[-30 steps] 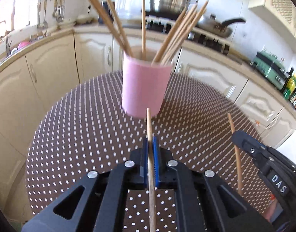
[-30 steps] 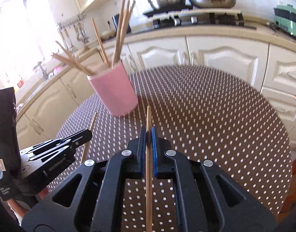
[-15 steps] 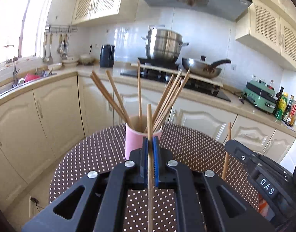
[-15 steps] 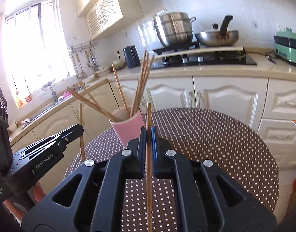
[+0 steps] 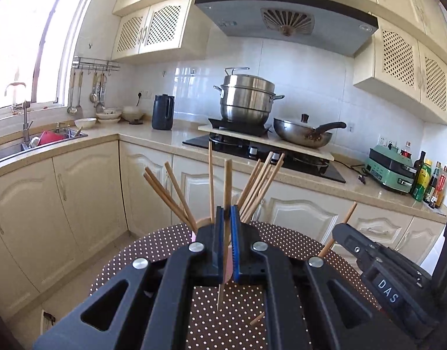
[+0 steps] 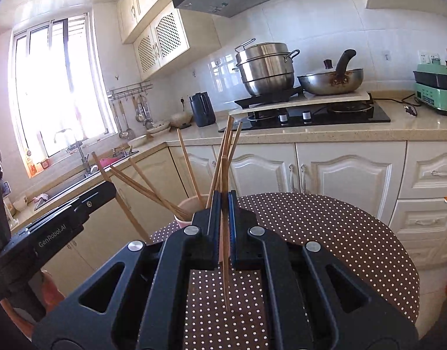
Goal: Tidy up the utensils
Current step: 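Lift both held chopsticks upright above the pink cup, then lower both held chopsticks into the pink cup with both tools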
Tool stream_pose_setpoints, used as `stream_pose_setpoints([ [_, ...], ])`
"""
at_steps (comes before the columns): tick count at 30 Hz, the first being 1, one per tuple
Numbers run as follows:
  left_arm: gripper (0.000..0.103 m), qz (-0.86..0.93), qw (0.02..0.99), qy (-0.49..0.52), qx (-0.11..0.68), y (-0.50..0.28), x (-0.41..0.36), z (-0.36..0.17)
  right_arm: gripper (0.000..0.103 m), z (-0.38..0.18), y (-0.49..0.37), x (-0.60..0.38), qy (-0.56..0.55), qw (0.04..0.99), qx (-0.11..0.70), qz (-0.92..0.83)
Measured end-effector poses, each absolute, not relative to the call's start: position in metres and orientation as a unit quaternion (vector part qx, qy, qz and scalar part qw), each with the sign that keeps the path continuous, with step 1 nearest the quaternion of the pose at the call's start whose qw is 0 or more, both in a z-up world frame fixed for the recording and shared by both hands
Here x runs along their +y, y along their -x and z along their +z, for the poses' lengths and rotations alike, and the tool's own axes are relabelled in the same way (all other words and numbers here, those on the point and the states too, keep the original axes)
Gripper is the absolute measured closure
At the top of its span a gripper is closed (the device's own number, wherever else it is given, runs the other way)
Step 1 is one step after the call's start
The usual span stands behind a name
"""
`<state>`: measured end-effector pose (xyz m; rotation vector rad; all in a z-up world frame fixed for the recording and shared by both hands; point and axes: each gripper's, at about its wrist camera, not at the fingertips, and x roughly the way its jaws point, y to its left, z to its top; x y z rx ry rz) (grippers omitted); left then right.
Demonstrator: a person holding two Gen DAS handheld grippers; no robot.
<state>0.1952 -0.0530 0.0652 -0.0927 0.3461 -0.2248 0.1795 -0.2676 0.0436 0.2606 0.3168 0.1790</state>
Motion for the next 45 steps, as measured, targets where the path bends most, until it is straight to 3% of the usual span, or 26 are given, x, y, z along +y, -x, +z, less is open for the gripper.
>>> stream_pose_setpoints([
  [18, 0.102, -0.104, 0.992, 0.054, 0.056, -0.188, -0.041, 0.154, 0.098, 0.137, -0.201, -0.246, -0.097, 0.988, 0.056, 0.106],
  [25, 0.101, -0.106, 0.991, 0.062, 0.048, -0.192, -0.024, 0.137, 0.098, 0.113, -0.210, -0.254, -0.116, 0.983, 0.090, 0.108],
  [27, 0.095, -0.116, 0.988, 0.061, 0.081, -0.197, -0.019, 0.121, 0.098, 0.104, -0.211, -0.258, -0.119, 0.982, 0.098, 0.106],
  [29, 0.053, -0.129, 0.983, 0.060, 0.118, -0.203, -0.017, 0.099, 0.098, 0.095, -0.210, -0.262, -0.119, 0.982, 0.105, 0.099],
  [37, 0.049, -0.112, 0.949, 0.089, 0.280, -0.249, -0.019, -0.001, 0.098, 0.084, -0.217, -0.269, -0.124, 0.979, 0.125, 0.100],
  [45, 0.049, -0.114, 0.923, 0.093, 0.356, -0.303, -0.034, -0.039, 0.098, 0.075, -0.222, -0.274, -0.125, 0.977, 0.140, 0.100],
])
